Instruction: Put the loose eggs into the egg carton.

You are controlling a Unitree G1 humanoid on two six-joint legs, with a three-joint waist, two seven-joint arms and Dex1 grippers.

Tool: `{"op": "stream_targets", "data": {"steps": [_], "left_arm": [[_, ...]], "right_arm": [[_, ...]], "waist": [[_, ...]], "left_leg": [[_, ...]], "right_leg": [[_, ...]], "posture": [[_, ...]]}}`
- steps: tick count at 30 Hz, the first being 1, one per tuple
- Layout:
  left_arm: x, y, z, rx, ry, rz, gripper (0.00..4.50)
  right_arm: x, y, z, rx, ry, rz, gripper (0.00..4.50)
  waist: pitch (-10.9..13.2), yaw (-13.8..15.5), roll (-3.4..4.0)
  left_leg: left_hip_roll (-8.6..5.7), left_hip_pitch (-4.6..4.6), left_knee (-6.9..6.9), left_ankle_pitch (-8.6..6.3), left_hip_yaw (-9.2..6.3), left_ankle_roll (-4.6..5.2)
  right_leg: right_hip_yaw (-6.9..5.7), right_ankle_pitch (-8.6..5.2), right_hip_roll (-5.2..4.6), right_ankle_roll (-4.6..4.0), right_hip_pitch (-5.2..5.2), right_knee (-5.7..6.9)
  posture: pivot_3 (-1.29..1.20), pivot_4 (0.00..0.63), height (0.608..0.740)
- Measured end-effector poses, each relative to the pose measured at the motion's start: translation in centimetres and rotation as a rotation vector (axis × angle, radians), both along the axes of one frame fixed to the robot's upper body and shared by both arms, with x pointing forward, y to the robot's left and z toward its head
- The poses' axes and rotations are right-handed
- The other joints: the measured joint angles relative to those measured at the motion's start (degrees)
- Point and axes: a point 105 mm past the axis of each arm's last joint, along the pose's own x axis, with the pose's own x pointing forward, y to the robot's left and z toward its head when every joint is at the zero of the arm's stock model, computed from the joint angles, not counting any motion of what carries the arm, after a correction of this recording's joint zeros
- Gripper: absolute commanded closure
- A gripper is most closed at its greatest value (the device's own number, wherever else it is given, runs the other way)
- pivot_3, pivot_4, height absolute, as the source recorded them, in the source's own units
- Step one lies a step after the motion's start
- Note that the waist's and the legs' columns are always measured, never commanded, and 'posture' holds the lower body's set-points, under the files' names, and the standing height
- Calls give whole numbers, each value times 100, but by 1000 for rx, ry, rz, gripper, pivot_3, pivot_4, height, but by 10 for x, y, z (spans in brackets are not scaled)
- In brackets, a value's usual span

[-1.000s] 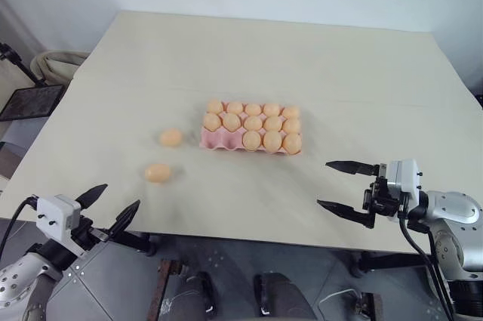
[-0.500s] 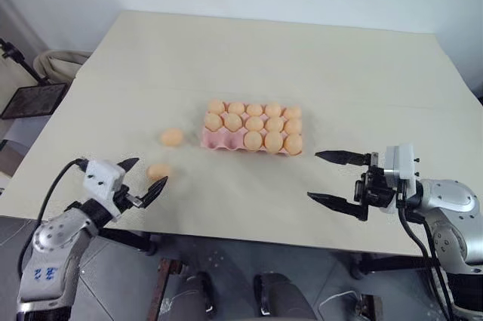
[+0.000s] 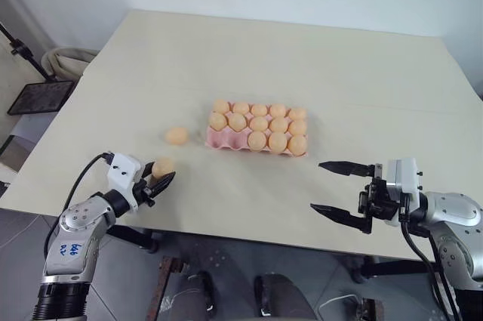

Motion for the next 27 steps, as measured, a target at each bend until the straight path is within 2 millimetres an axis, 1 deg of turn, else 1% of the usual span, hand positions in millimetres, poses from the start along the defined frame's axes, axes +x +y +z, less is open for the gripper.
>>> {"op": "stream_targets", "data": {"steps": [2,5,8,9,10,13,14,17,19,22,25,27], "left_arm": [[0,-4,6,-2,-17,-54,2158],[8,-18,28,-4,-78,-146,2158],[24,-43,50,6,-130,-256,2158],[29,-50,54,5,-136,-283,2158],[34,-58,55,2,-138,-308,2158],[52,-84,51,-13,-114,-361,2158],[59,-93,49,-14,-102,-377,2158],[75,-115,52,-15,-109,-402,2158],[85,-126,54,-20,-123,-404,2158],[92,-137,54,-39,-129,-412,2158],[93,-142,50,-49,-109,-434,1579],[92,-143,48,-48,-104,-454,967]], "right_arm": [[0,-1,-1,1,3,-12,0],[1,-6,-1,1,0,-42,0],[1,-12,-2,-5,-10,-80,0],[1,-13,-2,-5,-11,-89,0],[1,-13,-3,-4,-10,-97,0],[0,-15,-6,0,2,-127,0],[-2,-15,-6,0,0,-134,0],[-5,-13,-4,2,-12,-149,0],[-8,-11,-3,9,-21,-163,0],[-10,-8,-3,26,-29,-178,0],[-11,-7,-2,34,-35,-194,0],[-12,-7,-1,35,-38,-196,0]], "waist": [[0,3,0],[0,45,0],[0,148,1],[-2,160,5],[-3,169,6],[-3,213,6],[-3,234,6],[-3,250,6],[-3,260,6],[-3,256,5],[-2,254,5],[-2,259,5]], "left_leg": [[0,0,0,1,-3,-1],[-2,-1,0,4,-11,-4],[-5,-1,4,6,-12,-3],[-7,-1,5,5,-12,-2],[-9,-2,6,5,-11,-1],[-6,-7,16,12,-11,7],[-7,-7,18,24,-11,27],[-1,-7,25,33,-11,18],[1,-7,28,34,-13,18],[2,-8,34,34,-13,18],[2,-7,44,33,-13,18],[4,-7,47,33,-15,18]], "right_leg": [[-4,-1,0,-1,0,1],[-10,-1,0,-2,2,1],[-10,-1,0,-1,5,-1],[-10,0,-2,-1,8,0],[-10,0,-2,0,6,0],[-9,1,6,3,3,1],[-9,1,6,4,3,5],[-4,1,14,7,1,10],[-5,-1,17,9,0,17],[-4,-2,18,11,-3,26],[-5,-4,18,13,-4,41],[-7,-4,19,13,-4,45]], "posture": [[0,150,740],[0,150,740],[0,150,740],[0,150,740],[0,150,740],[0,150,740],[0,150,740],[0,150,740],[0,150,740],[0,150,740],[0,150,740],[0,150,740]]}}
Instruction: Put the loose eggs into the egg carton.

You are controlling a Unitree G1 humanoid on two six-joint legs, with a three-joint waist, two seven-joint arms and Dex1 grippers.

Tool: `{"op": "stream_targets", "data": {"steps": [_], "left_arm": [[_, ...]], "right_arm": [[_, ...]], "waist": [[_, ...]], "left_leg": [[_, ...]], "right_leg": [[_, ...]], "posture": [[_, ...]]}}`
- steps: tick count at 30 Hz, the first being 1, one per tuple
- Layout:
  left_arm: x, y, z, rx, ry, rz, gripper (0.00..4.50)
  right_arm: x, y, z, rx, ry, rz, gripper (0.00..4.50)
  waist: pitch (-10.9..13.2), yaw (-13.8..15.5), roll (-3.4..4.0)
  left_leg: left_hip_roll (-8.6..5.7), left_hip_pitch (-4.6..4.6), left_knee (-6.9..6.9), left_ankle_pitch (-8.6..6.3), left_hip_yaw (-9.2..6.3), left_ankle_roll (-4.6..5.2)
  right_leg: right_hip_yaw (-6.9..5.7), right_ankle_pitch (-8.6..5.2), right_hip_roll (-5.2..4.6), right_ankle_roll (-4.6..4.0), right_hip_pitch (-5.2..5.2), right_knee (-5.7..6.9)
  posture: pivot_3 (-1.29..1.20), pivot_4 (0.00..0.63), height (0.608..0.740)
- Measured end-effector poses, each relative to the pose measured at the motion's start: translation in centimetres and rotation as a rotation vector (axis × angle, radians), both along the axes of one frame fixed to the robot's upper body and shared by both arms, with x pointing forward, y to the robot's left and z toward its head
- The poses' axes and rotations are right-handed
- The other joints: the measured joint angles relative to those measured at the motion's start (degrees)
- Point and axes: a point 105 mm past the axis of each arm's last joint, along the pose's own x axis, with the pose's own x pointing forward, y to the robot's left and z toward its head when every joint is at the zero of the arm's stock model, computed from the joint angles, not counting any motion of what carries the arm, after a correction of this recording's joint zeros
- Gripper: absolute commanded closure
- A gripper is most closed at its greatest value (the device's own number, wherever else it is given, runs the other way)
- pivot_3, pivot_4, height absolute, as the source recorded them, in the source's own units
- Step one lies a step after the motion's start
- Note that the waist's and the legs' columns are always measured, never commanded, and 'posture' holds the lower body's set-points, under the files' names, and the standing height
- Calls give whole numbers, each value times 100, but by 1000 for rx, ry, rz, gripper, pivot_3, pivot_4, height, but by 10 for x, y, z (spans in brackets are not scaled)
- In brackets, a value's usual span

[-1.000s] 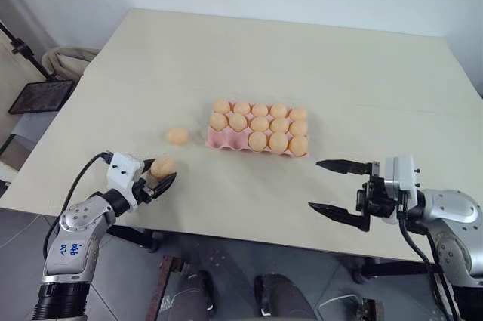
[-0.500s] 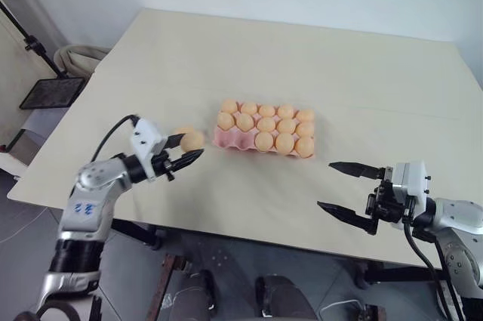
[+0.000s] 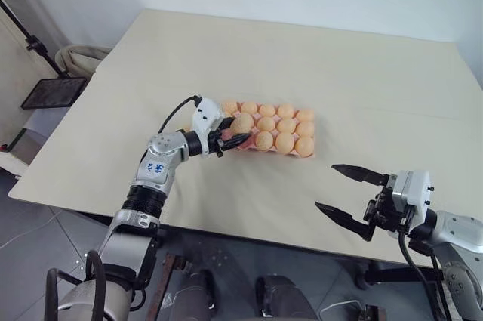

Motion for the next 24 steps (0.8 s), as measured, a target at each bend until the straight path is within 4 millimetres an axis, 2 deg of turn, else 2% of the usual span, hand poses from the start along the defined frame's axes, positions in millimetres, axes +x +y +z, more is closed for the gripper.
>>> {"op": "stream_targets", "data": {"steps": [3,5,8,12,17,19,24], "left_arm": [[-2,0,1,5,-14,-21,27],[-4,5,3,12,-30,-26,27],[-15,28,3,18,-61,-32,27],[-36,77,8,22,-95,-15,27],[-79,142,11,71,-86,32,27],[-96,154,7,94,-71,35,27],[-135,164,-14,141,-26,26,27]], "right_arm": [[-1,0,0,0,0,-3,0],[-1,1,-1,2,2,-1,0],[0,5,-2,3,6,17,0],[5,6,-1,5,1,38,0],[9,5,-3,0,14,73,0],[12,2,-3,-3,11,75,0],[18,-11,-3,-6,3,32,0]], "waist": [[0,13,0],[0,2,0],[0,-53,0],[0,-108,1],[1,-131,2],[1,-116,2],[0,-119,2]], "left_leg": [[-1,0,5,-4,-1,0],[-1,1,6,-5,-1,1],[6,2,2,-3,0,1],[10,4,-4,-1,-3,-1],[10,8,-13,-16,-4,-25],[5,7,-14,-17,-9,-25],[-6,8,-33,-19,-10,-24]], "right_leg": [[-1,0,-2,0,2,5],[1,0,-2,0,2,7],[0,0,2,-1,0,10],[-7,-6,3,-11,-2,19],[-10,-12,-3,-22,-2,20],[-16,-14,-11,-25,0,18],[-18,-23,-32,-44,4,-1]], "posture": [[0,150,740],[0,150,740],[0,150,740],[0,150,740],[0,150,740],[0,150,740],[0,150,740]]}}
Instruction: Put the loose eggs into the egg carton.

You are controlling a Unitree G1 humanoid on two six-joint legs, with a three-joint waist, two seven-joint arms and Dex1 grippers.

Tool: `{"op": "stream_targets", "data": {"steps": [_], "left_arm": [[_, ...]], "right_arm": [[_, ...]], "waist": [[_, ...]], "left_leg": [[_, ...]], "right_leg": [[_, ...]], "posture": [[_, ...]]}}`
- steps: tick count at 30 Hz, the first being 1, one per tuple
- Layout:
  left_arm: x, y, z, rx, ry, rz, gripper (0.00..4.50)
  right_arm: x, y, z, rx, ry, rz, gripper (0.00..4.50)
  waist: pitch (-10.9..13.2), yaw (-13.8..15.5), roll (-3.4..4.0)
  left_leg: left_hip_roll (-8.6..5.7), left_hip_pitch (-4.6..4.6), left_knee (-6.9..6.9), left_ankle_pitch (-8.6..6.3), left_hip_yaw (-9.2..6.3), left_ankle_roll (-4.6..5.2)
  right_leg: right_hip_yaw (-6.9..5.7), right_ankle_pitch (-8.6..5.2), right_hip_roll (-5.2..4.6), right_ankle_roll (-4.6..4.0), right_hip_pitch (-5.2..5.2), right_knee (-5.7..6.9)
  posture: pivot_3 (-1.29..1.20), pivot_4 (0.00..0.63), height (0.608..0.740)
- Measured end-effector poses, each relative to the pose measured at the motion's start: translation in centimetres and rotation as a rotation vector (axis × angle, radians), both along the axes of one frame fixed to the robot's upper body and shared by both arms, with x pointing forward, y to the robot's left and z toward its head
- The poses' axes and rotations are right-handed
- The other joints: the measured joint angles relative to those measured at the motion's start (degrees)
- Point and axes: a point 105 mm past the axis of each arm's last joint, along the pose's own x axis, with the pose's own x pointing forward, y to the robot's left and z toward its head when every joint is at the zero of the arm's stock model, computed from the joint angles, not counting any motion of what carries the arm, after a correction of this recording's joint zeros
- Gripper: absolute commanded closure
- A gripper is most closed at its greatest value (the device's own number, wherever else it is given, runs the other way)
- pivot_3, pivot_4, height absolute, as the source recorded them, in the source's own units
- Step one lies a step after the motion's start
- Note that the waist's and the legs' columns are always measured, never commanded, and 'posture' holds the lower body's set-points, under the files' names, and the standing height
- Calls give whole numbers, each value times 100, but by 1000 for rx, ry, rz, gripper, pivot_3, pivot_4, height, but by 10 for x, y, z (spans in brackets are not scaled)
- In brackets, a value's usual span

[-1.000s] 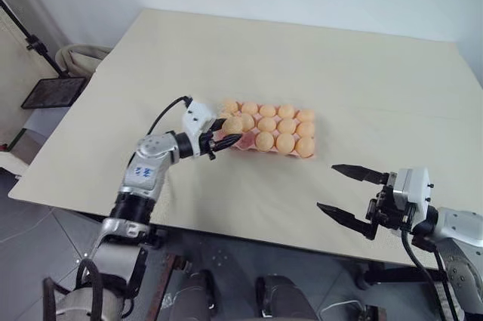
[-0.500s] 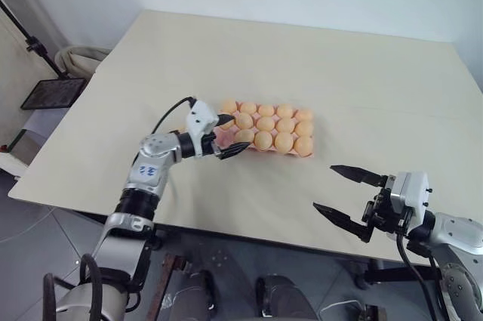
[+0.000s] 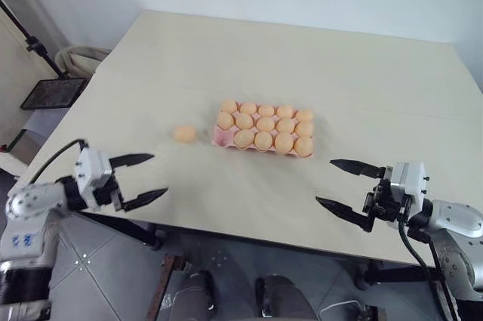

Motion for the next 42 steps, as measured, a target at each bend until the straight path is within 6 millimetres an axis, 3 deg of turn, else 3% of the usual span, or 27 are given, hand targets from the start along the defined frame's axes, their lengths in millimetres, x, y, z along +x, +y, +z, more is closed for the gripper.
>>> {"op": "stream_targets", "data": {"steps": [3,9,16,20,24,31,37,40,42], "left_arm": [[-9,-4,-4,10,4,-14,27],[5,-16,10,-47,-83,15,27],[16,-18,15,-102,-67,83,27],[47,-9,31,-167,-102,251,27],[79,-3,35,-214,-86,402,27],[125,-29,17,-198,14,444,27],[149,-39,-4,-156,88,453,27],[152,-36,-9,-136,90,464,592],[153,-35,-12,-129,94,463,1234]], "right_arm": [[1,-3,-3,1,8,-5,0],[-1,-3,-5,-28,-7,18,0],[-2,-5,-6,-39,0,21,0],[-1,-5,-6,-39,-1,13,0],[-2,-4,-6,-39,-4,6,0],[-2,-3,-2,-39,-22,-7,0],[-5,1,1,-39,-38,-21,0],[-7,1,0,-39,-34,-29,0],[-8,2,0,-38,-36,-32,0]], "waist": [[0,4,0],[0,-8,1],[0,-29,2],[0,5,2],[0,8,1],[0,35,1],[1,8,0],[1,16,-1],[1,20,-1]], "left_leg": [[0,0,-8,0,-1,0],[0,0,-10,0,-2,0],[8,2,-9,1,-5,-3],[6,2,2,4,-11,-1],[0,0,5,5,-8,3],[2,0,8,26,-7,21],[6,-2,7,30,-4,16],[5,-3,6,38,-5,1],[5,-3,7,38,-5,1]], "right_leg": [[-2,-10,0,-19,-2,-2],[-2,0,5,0,-2,-2],[-1,0,19,1,-4,1],[-2,3,20,6,-1,5],[-1,8,16,16,2,4],[-2,8,26,20,-3,10],[2,7,32,22,-10,14],[2,2,32,26,-11,17],[1,2,31,27,-10,18]], "posture": [[0,150,740],[0,150,740],[0,150,740],[0,150,740],[0,150,740],[0,150,740],[0,150,740],[0,150,740],[0,150,740]]}}
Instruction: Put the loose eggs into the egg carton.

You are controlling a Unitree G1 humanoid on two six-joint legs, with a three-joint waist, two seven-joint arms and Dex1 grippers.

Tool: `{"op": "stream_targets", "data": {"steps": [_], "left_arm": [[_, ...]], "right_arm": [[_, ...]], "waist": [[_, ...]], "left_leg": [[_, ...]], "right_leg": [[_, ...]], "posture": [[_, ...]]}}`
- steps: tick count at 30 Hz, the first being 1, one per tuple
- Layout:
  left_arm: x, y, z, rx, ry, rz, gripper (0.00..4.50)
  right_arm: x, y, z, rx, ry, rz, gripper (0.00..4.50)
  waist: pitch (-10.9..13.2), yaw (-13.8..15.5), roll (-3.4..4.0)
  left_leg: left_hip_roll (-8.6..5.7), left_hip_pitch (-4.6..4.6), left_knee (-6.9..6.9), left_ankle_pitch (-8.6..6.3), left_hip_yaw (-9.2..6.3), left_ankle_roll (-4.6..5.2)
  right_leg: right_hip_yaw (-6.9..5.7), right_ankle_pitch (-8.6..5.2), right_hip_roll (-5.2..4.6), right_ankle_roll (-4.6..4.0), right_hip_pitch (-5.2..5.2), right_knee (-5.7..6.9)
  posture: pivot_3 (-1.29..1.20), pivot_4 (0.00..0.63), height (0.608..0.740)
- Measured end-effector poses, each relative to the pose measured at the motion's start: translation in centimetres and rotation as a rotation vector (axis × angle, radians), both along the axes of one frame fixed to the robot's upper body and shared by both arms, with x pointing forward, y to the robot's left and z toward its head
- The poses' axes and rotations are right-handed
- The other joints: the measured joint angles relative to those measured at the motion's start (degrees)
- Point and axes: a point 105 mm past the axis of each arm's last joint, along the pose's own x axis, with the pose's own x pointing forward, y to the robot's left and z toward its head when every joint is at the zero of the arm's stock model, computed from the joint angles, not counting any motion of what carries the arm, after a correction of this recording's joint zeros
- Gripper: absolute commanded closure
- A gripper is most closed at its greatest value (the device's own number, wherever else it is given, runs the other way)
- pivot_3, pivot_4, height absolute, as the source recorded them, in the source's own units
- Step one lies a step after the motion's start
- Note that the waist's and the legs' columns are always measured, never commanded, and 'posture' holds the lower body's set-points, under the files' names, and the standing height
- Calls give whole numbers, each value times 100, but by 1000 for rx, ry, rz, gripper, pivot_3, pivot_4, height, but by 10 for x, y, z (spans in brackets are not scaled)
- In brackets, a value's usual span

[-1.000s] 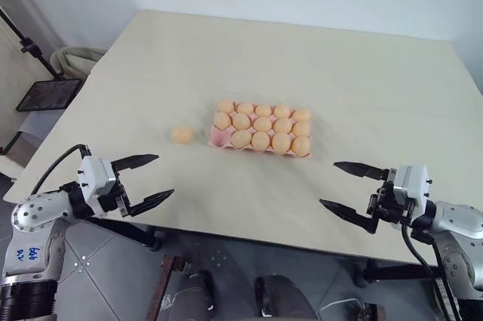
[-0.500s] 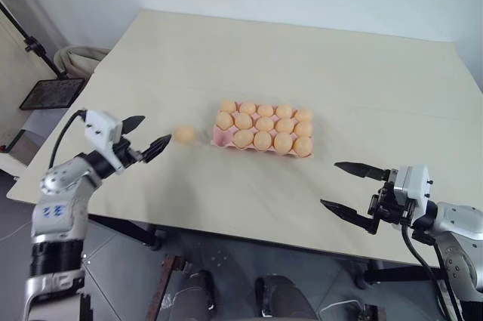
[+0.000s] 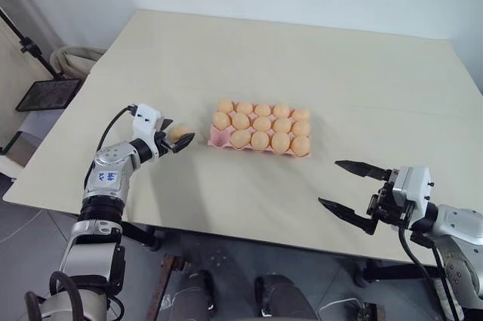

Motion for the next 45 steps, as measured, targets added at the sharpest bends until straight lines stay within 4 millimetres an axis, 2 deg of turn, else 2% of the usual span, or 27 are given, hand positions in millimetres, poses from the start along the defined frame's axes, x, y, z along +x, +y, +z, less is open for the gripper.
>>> {"op": "stream_targets", "data": {"steps": [4,9,13,15,19,22,24,27,30,32,37,43,45], "left_arm": [[-1,0,-6,-3,20,-17,2487],[-7,-9,3,-38,-19,-124,2487],[-14,-38,33,-49,-107,-316,2487],[-15,-54,42,-34,-128,-389,2487],[-11,-84,33,-50,-86,-447,2487],[-6,-92,26,-47,-57,-449,2487],[-4,-93,27,-34,-57,-450,1977],[-2,-92,27,-18,-61,-441,1023],[-2,-84,29,9,-75,-427,44],[-4,-73,33,30,-90,-422,44],[-37,-40,38,85,-138,-511,44],[-88,20,19,161,-14,-504,44],[-100,32,14,155,-9,-472,44]], "right_arm": [[-1,-1,-2,3,10,-15,0],[0,-2,-2,4,10,-18,0],[0,-5,-1,2,2,-32,0],[-1,-9,0,0,-3,-48,0],[-2,-11,-1,-2,1,-56,0],[-3,-13,-3,-2,11,-65,0],[-5,-13,-4,3,17,-77,0],[-7,-11,5,33,-8,-86,0],[-7,-8,10,37,-25,-85,0],[-7,-9,9,37,-24,-86,0],[-4,-14,7,39,-14,-94,0],[-3,-32,-6,25,35,-109,0],[-4,-41,-10,22,44,-125,0]], "waist": [[1,6,-1],[1,9,-1],[1,40,-1],[1,87,-1],[1,125,-2],[1,110,-3],[1,99,-2],[1,93,-2],[1,92,-2],[1,82,-2],[1,54,-2],[2,-8,-1],[2,-12,-1]], "left_leg": [[-3,0,2,-6,0,8],[-2,0,3,-11,0,12],[-3,0,6,-2,0,0],[-4,1,13,0,0,-2],[-2,-3,35,-16,-2,23],[-1,-5,40,-19,-2,28],[0,-4,36,-19,-2,27],[6,-4,35,-18,-2,24],[6,-4,35,-18,-2,24],[6,-4,35,-18,-1,24],[8,-3,27,-15,1,19],[8,2,18,-24,0,13],[7,4,18,-35,-2,-2]], "right_leg": [[-1,0,-4,0,2,3],[-2,0,-3,0,0,9],[-4,0,-2,0,2,10],[-2,0,-2,0,4,10],[-1,2,-2,4,7,11],[2,3,-2,5,8,11],[2,3,0,5,7,12],[1,2,5,3,5,15],[0,2,5,3,5,16],[1,2,4,3,5,17],[-1,0,4,1,6,17],[-2,-4,-3,-8,7,16],[-3,-5,-7,-9,10,16]], "posture": [[0,150,740],[0,150,740],[0,150,740],[0,150,740],[0,150,740],[0,150,740],[0,150,740],[0,150,740],[0,150,740],[0,150,740],[0,150,740],[0,150,740],[0,150,740]]}}
